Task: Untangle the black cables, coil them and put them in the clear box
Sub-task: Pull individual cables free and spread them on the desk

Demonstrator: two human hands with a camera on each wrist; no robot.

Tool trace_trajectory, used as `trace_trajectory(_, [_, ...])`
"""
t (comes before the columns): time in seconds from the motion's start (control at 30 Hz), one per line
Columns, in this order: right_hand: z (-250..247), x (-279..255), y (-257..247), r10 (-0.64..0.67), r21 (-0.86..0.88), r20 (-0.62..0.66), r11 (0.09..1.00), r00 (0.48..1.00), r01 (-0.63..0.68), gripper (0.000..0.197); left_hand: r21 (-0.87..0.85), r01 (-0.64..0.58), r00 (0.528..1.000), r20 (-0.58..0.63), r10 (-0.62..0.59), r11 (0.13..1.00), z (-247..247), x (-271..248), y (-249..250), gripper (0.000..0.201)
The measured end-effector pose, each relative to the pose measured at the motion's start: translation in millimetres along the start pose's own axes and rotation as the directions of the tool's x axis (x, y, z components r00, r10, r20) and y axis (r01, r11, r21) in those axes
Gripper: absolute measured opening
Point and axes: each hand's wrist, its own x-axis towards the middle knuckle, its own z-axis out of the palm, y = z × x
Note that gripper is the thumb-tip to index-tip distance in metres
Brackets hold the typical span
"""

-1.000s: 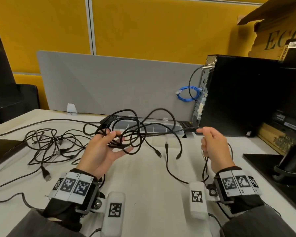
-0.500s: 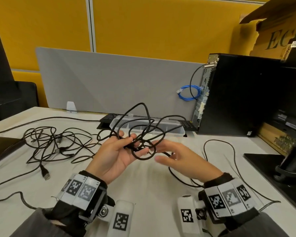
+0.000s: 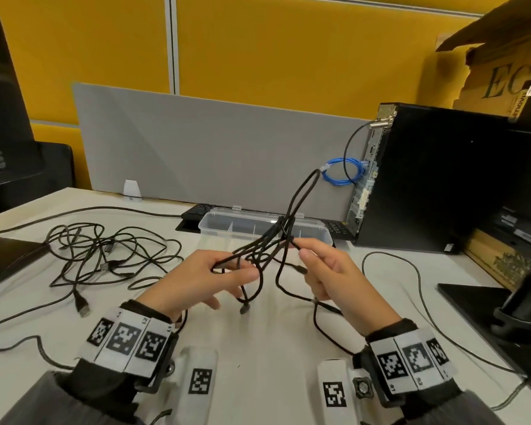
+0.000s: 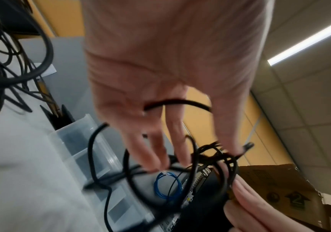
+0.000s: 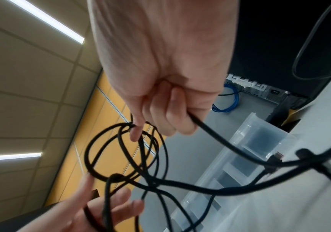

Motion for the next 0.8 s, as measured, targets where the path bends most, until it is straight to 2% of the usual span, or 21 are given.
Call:
trace_trajectory(0.07, [0,-1,-3,0.02,-0.015,-0.008,1.0,1.0,-0.021,0.024,0.175,-0.079,0.988,-0.117,0.1,0.981,0,4,-2,0.027])
trace_trajectory(0.13, [0,-2,-5,0.041,-0.025,-0.008,0.999,0.999,-0.041,0.021,0.113,-0.07,0.982,-0.167,0.089,0.991,-2,7,-3,0.042])
trace_trajectory(0.2, [-2,-3,-6,0.044,-0.028,0.002,0.999,0.999,-0.044,0.02,-0.134,-0.004,0.997,-0.075,-0.006,0.991,-5,6,-1,0.036])
trace_trajectory(0.23, [-3,-4,-6,0.039,-0.032,0.011,0.999,0.999,-0.038,0.02,-0.317,0.026,0.999,-0.01,-0.031,0.948,-7,5,-1,0.023])
trace_trajectory(0.27, [-4,-4,-6,0.032,-0.043,0.024,0.999,0.999,-0.031,0.02,-0.495,0.058,0.998,0.04,-0.044,0.867,-9,4,0,0.009])
trace_trajectory(0.3, [-5,-4,-5,0.028,-0.059,0.04,0.998,0.999,-0.025,0.021,-0.633,0.061,0.998,0.055,-0.034,0.772,-9,4,1,0.019])
trace_trajectory(0.33, [-5,-4,-4,0.027,-0.072,0.06,0.997,0.998,-0.022,0.021,-0.73,0.031,0.999,0.029,-0.015,0.683,-8,5,0,0.04])
trace_trajectory(0.37, [-5,-4,-4,0.027,-0.075,0.085,0.997,0.996,-0.021,0.021,-0.77,-0.046,0.999,-0.053,0.008,0.636,-6,7,-1,0.056])
trace_trajectory(0.4, [-4,-4,-5,0.03,-0.072,0.114,0.997,0.993,-0.022,0.021,-0.759,-0.147,0.987,-0.158,0.039,0.634,-2,10,0,0.063])
trace_trajectory(0.43, [-3,-5,-5,0.036,-0.071,0.148,0.997,0.988,-0.026,0.021,-0.692,-0.258,0.958,-0.271,0.09,0.674,3,13,2,0.063])
trace_trajectory(0.47, [-2,-6,-6,0.045,-0.078,0.186,0.996,0.982,-0.031,0.022,-0.573,-0.35,0.92,-0.36,0.155,0.741,8,15,5,0.058])
trace_trajectory(0.5, [-1,-7,-8,0.055,-0.092,0.219,0.995,0.974,-0.036,0.024,-0.439,-0.416,0.884,-0.401,0.241,0.797,13,18,8,0.054])
trace_trajectory(0.53, [0,-8,-9,0.061,-0.105,0.244,0.994,0.968,-0.036,0.025,-0.322,-0.464,0.861,-0.381,0.336,0.825,16,21,11,0.05])
trace_trajectory(0.6, [1,-10,-11,0.041,-0.108,0.265,0.994,0.963,-0.013,0.026,-0.159,-0.525,0.845,-0.211,0.491,0.836,18,26,19,0.037])
trace_trajectory(0.63, [0,-10,-13,0.021,-0.109,0.266,0.994,0.964,0.008,0.026,-0.103,-0.54,0.841,-0.11,0.53,0.836,17,28,23,0.031])
trace_trajectory(0.7, [-1,-11,-14,0.001,-0.103,0.261,0.994,0.965,0.027,0.026,-0.056,-0.528,0.847,0.04,0.531,0.847,13,32,27,0.029])
trace_trajectory(0.8, [-1,-10,-13,-0.012,-0.052,0.226,0.998,0.974,0.025,0.029,-0.052,-0.481,0.861,0.159,0.482,0.875,9,38,25,0.026])
